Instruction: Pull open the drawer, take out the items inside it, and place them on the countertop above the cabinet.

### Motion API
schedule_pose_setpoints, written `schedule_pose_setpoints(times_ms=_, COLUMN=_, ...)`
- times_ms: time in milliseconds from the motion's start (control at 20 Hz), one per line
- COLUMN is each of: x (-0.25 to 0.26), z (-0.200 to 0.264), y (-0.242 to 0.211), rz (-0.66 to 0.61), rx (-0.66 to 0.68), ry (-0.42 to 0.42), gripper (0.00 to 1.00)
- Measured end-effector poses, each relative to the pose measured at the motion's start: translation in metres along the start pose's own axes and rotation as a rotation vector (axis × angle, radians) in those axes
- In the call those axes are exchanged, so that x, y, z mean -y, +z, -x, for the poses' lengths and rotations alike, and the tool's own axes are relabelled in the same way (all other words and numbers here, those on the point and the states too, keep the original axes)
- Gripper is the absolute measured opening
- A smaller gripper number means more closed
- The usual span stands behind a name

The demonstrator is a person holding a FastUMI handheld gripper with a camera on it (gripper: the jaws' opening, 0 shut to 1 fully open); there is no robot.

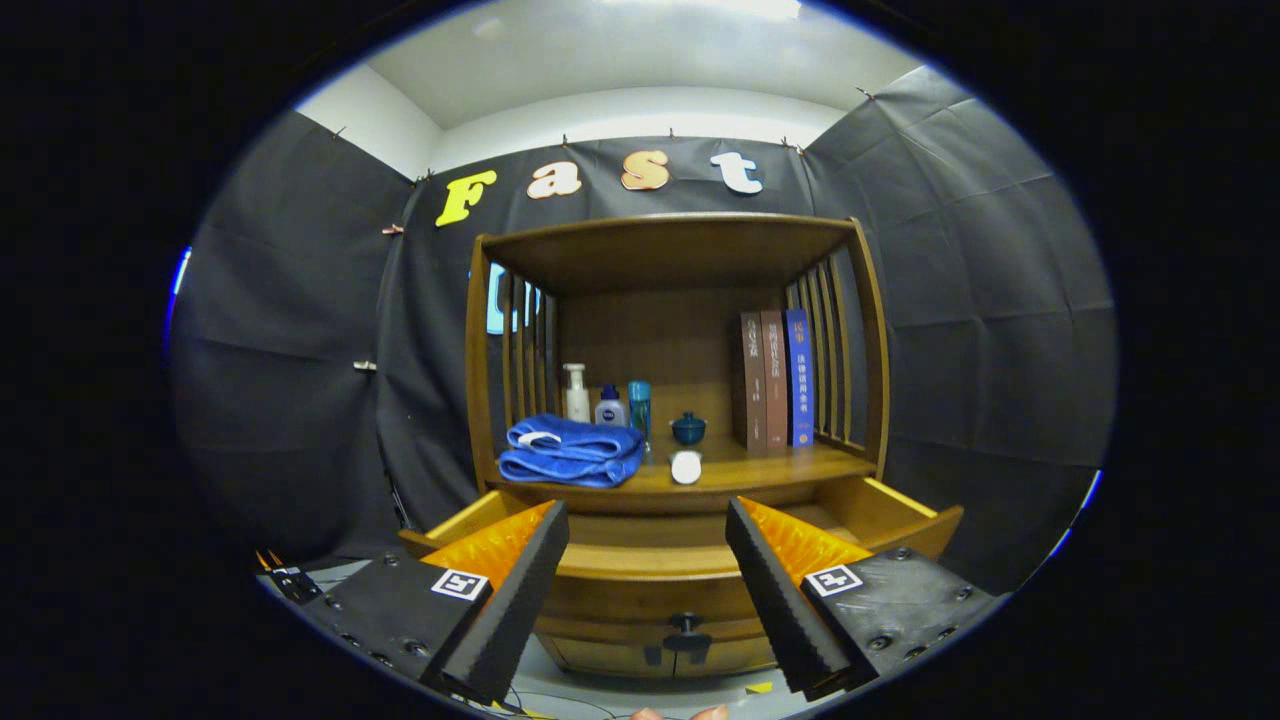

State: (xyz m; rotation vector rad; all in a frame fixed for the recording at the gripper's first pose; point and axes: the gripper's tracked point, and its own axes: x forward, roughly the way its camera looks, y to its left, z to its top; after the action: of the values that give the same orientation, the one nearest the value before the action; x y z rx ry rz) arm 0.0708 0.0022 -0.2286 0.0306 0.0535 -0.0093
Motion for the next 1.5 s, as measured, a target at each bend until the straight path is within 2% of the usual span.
schedule_pose_setpoints(times_ms=300, x=0.014, z=-0.008, y=-0.074, rz=0.019, rx=-0.098, ry=-0.051, gripper=0.99)
schedule_pose_setpoints(times_ms=550, x=0.02, z=-0.025, y=-0.105, rz=0.021, rx=-0.137, ry=-0.06, gripper=1.0)
schedule_pose_setpoints(times_ms=750, x=0.023, z=-0.039, y=-0.117, rz=0.008, rx=-0.157, ry=-0.054, gripper=0.99)
schedule_pose_setpoints(times_ms=1050, x=0.024, z=-0.048, y=-0.102, rz=0.021, rx=-0.109, ry=-0.06, gripper=1.0)
schedule_pose_setpoints(times_ms=1500, x=0.028, z=-0.128, y=-0.105, rz=0.065, rx=-0.131, ry=-0.055, gripper=1.0)
